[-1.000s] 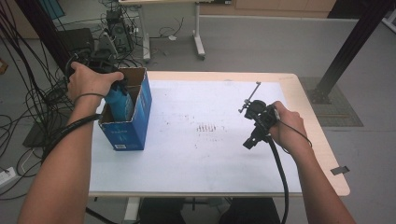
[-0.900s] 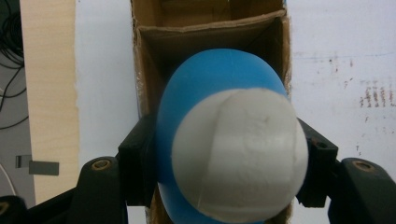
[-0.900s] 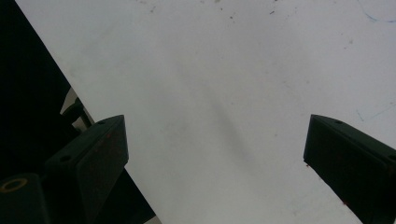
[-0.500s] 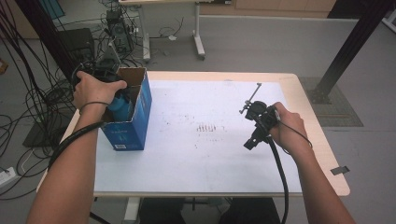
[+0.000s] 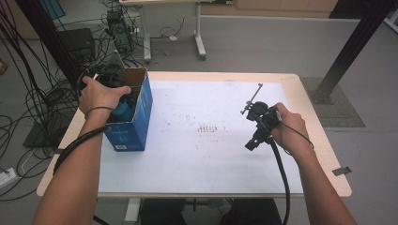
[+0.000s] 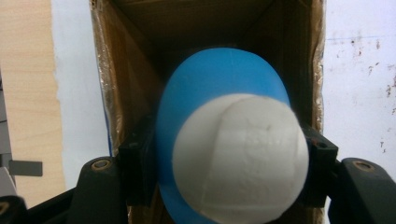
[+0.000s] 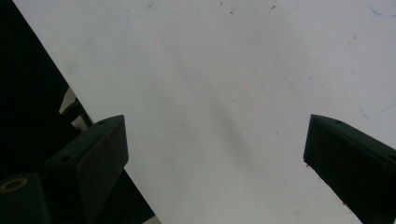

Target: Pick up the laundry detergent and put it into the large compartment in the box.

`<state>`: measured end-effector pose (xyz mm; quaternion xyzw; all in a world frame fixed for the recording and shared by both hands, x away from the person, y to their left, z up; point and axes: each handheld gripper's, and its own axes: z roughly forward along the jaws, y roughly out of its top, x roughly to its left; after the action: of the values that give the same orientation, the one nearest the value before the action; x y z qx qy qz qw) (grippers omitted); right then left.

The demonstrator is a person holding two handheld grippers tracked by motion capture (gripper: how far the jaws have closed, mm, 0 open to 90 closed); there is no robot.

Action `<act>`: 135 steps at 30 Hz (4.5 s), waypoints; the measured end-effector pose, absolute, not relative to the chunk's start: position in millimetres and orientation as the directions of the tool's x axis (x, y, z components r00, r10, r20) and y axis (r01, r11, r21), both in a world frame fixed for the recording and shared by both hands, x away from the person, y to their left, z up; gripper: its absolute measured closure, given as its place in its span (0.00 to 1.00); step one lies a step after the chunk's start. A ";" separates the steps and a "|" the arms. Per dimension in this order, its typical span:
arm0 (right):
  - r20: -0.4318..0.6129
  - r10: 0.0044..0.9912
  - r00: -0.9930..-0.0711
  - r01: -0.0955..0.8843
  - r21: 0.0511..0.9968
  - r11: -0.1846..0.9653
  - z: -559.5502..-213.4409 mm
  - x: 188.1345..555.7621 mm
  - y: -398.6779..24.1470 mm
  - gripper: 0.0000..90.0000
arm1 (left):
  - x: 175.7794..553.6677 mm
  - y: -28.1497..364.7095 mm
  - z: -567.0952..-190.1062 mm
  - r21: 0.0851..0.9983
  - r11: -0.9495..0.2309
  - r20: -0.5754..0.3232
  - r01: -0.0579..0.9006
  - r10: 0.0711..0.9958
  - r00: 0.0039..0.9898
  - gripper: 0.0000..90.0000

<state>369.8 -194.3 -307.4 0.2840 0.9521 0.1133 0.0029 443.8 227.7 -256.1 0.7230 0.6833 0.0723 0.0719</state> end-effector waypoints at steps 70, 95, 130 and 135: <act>0.061 0.546 -0.836 0.545 0.216 0.810 -308.3 370.3 -195.8 0.07 | 443.2 230.4 -268.2 0.193 -0.041 0.011 0.980 0.999 0.039 0.42; 0.057 0.544 -0.837 0.542 0.223 0.810 -307.2 369.3 -197.8 0.07 | 443.0 229.0 -268.3 0.194 -0.035 0.016 0.980 0.999 0.032 0.42; 0.060 0.544 -0.837 0.542 0.222 0.810 -308.1 369.4 -196.4 0.07 | 443.1 230.3 -268.8 0.192 -0.031 0.015 0.981 0.999 0.029 0.41; 0.064 0.544 -0.837 0.543 0.221 0.810 -308.5 369.3 -196.1 0.07 | 443.9 229.9 -268.8 0.189 -0.034 0.017 0.981 0.999 0.031 0.41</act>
<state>369.3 -196.1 -308.5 0.2857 0.9513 0.1156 0.0010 443.9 229.9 -268.8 0.7154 0.6922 0.0718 0.0623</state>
